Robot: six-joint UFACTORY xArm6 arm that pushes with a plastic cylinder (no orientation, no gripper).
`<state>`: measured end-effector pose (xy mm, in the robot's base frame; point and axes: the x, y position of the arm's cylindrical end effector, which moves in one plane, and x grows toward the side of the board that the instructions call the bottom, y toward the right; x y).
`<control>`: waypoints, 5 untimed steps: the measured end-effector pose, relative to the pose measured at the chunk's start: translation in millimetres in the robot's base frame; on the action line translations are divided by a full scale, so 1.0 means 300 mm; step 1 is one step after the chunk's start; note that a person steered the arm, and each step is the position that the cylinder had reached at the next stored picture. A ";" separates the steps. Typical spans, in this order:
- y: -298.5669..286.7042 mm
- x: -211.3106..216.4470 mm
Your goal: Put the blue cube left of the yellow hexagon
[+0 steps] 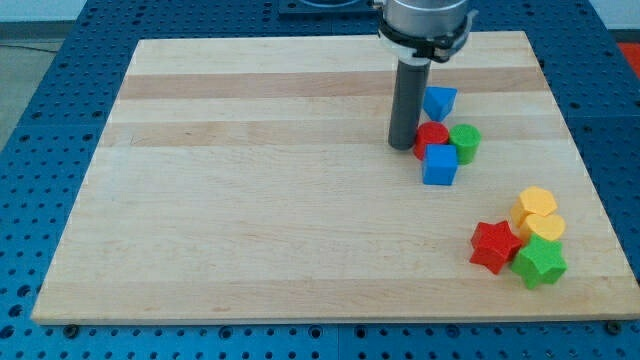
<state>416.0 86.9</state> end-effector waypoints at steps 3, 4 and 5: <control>0.118 0.204; 0.060 0.181; 0.060 0.112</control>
<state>449.6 105.0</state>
